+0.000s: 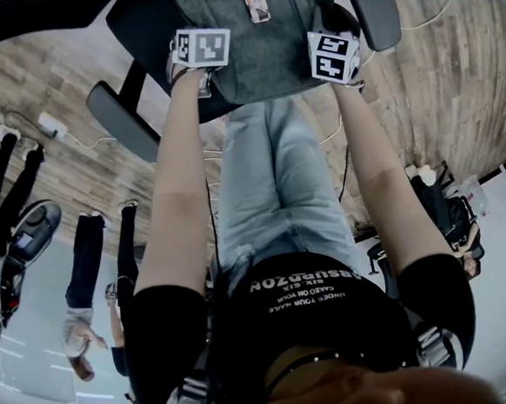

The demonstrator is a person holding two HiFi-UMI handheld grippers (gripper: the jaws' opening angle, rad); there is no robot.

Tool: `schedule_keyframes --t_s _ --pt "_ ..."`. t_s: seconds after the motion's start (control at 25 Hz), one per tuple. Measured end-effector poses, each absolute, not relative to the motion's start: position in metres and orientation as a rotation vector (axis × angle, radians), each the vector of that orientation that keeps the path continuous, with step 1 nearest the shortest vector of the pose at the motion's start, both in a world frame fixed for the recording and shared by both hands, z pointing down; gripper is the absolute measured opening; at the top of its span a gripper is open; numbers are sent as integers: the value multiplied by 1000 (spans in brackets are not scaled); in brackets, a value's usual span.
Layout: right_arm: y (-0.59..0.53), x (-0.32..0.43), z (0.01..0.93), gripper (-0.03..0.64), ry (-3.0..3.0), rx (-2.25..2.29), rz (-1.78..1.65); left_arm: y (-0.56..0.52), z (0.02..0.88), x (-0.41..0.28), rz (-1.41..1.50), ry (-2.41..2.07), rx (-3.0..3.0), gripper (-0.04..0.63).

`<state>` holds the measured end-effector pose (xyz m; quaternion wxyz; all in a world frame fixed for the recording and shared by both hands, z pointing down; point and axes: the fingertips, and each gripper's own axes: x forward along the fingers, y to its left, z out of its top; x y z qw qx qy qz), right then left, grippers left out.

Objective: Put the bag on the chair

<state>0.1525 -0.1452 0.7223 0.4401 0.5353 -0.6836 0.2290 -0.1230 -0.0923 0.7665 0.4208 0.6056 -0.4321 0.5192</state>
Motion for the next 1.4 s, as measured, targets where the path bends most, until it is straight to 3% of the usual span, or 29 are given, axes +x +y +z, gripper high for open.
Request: schedule_keyframes --t_s 0.6,0.92,1.08,1.4 --pt "-146 153 724 121 -1693 1331 542 -93 771 -124 1247 -1082 1509 84" --pt "-142 152 707 147 -1656 1341 584 -83 742 -133 1181 -1250 1499 123" --pt "-137 148 693 210 -1668 1376 643 -81 722 -136 1154 -1323 1494 129" --pt "-122 138 655 195 -1734 1448 666 -76 670 -113 929 -1308 1576 126"
